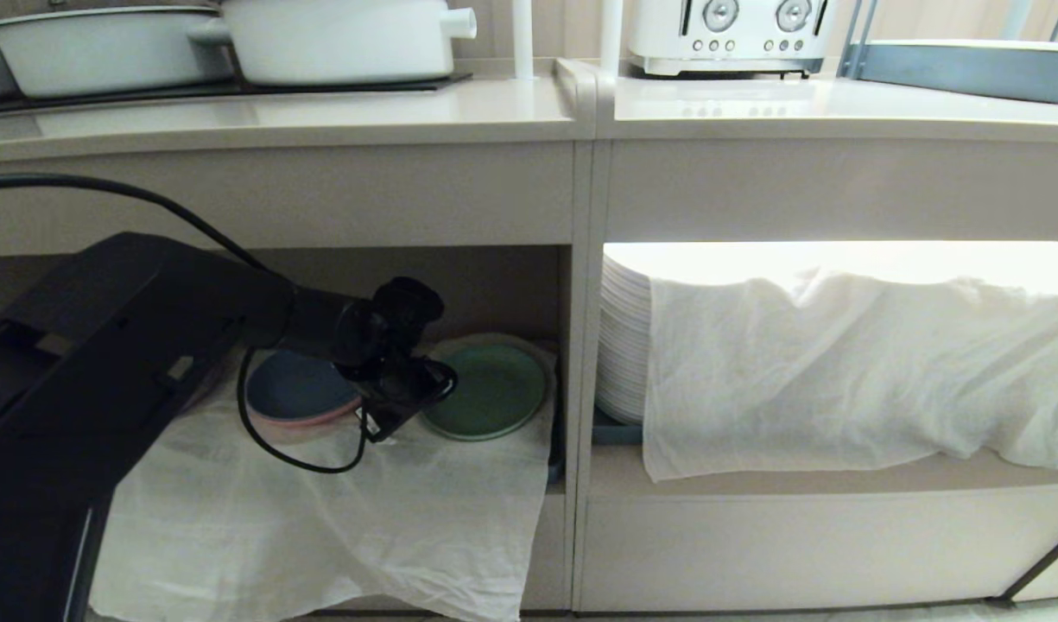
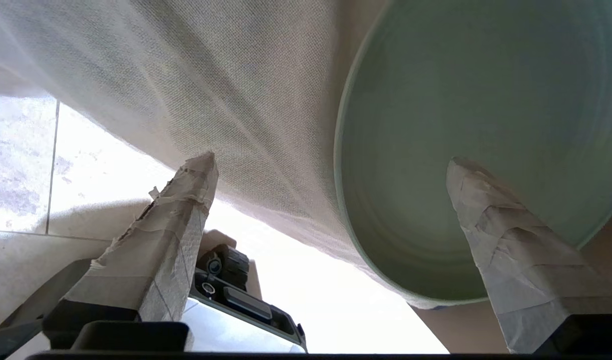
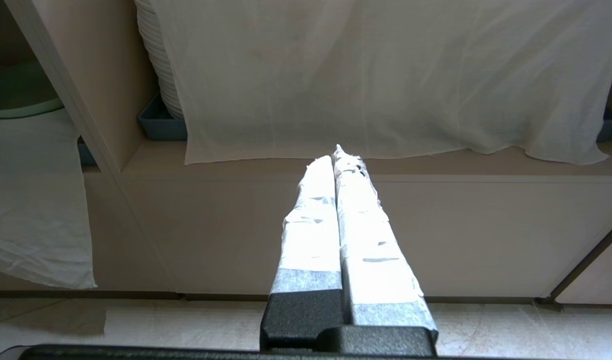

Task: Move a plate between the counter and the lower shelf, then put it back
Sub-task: Put the plate in the cupboard

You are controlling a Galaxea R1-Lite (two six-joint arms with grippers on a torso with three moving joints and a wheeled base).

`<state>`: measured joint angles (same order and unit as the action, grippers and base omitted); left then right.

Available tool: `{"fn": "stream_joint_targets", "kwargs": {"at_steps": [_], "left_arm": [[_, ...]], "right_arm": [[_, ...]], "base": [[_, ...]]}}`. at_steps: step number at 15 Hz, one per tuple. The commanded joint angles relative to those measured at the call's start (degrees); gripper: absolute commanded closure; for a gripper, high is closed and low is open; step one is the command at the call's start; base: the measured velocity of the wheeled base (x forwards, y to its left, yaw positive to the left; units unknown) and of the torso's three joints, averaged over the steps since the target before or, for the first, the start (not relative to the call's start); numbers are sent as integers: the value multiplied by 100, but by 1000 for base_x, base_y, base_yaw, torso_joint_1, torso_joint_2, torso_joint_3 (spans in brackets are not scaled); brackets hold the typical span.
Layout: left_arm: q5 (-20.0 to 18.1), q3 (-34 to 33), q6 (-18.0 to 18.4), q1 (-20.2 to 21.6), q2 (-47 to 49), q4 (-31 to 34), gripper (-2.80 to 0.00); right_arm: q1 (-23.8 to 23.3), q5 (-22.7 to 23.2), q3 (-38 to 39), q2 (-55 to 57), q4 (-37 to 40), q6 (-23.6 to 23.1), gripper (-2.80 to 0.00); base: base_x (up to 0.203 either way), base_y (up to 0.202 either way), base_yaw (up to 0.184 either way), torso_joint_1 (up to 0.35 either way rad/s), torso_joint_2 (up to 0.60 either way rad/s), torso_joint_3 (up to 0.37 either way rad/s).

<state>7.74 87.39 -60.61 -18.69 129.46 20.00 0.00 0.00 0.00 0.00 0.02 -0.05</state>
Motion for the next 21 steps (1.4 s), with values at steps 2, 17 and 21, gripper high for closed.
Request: {"fn": "stream_joint_targets", "kwargs": {"at_steps": [2,17,21], "left_arm": [[4,-106,-32,-3,-117,21,-280],[123,-1311,-44,-6,-975,-17,-280],[193,-1564,-45,5,-1238,-18,-280]], "right_arm": [[0,0,0,0,-2,-4,0],[0,0,0,0,5,-4,0],[0,0,0,0,-2,-4,0]], "base": [[0,0,0,0,0,0],[0,0,0,0,0,0],[0,0,0,0,0,0]]}}
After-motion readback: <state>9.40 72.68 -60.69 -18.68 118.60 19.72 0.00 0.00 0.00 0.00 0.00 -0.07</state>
